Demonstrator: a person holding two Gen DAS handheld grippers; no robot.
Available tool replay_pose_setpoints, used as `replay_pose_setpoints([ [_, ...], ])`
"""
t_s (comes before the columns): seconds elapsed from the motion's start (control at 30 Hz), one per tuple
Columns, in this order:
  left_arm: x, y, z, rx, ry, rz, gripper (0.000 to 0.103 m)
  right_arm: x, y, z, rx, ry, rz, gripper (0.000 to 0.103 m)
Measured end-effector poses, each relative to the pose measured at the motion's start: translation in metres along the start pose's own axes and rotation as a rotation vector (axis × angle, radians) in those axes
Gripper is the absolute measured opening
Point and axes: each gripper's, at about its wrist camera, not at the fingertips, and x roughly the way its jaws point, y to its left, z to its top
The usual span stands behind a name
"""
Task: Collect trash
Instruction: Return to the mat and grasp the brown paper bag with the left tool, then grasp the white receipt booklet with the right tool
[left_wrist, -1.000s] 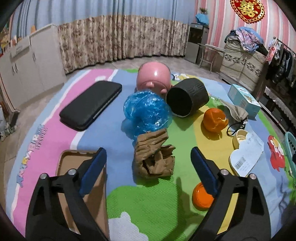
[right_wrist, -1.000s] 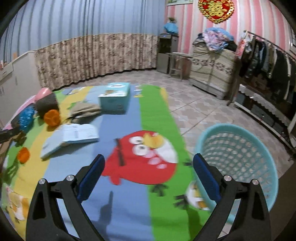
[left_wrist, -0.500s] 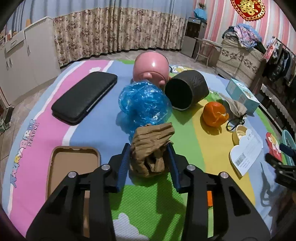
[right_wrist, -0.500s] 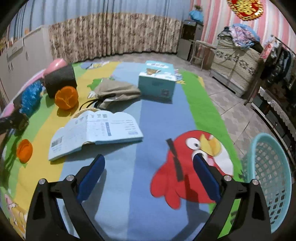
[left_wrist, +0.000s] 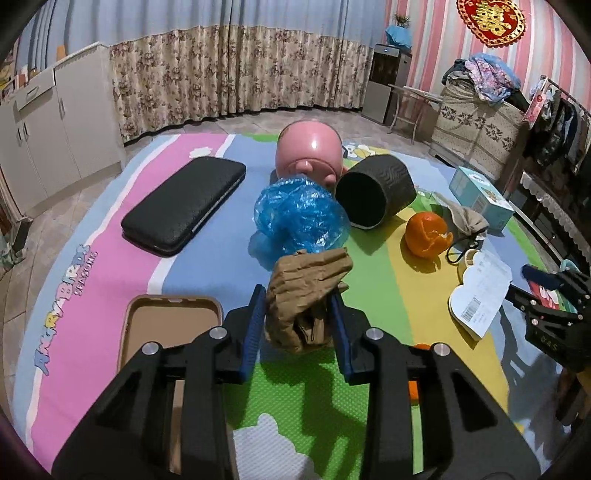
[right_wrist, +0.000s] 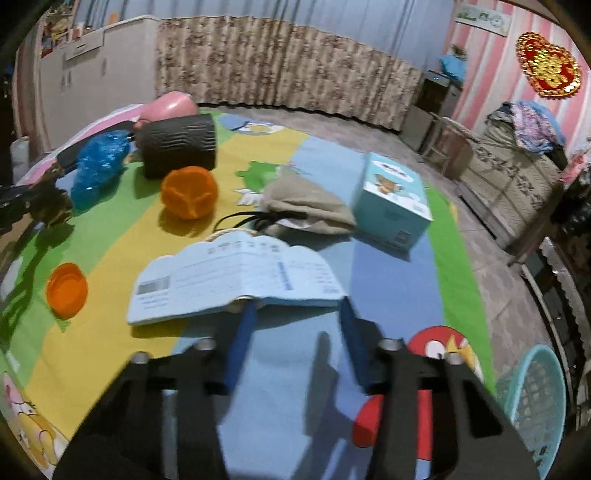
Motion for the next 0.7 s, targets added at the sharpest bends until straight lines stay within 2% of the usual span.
replay_pose_setpoints([
  [0.03, -0.003, 0.0, 0.0, 0.001, -0.005, 0.001, 0.033, 0.0, 0.001, 0.002, 0.001, 0.003, 0.018, 0.029],
  [0.1, -0.006, 0.002, 0.001, 0.002, -0.011, 0.005, 0.033, -0.001, 0.0, 0.003, 0.009, 0.005, 0.042, 0.014],
  [0.17, -0.009, 0.004, 0.002, -0.001, -0.014, 0.008, 0.033, -0.002, -0.001, 0.003, 0.016, 0.0, 0.058, 0.005],
  [0.37, -0.016, 0.004, 0.004, 0.001, -0.032, 0.008, 0.033, -0.009, -0.018, -0.002, 0.086, -0.023, 0.083, 0.001],
  [0.47, -0.02, 0.001, 0.005, 0.008, -0.044, 0.004, 0.033, -0.01, -0.026, -0.007, 0.115, -0.005, 0.089, 0.001],
  [0.63, -0.023, 0.001, 0.004, 0.014, -0.048, 0.006, 0.033, -0.008, -0.026, -0.016, 0.211, 0.036, 0.129, 0.004],
  [0.67, -0.023, 0.001, 0.004, 0.014, -0.047, 0.004, 0.033, -0.007, -0.024, -0.017, 0.222, 0.04, 0.131, 0.015],
  [0.7, -0.024, 0.001, 0.003, 0.016, -0.047, 0.003, 0.033, -0.007, -0.021, -0.017, 0.237, 0.042, 0.132, 0.04],
])
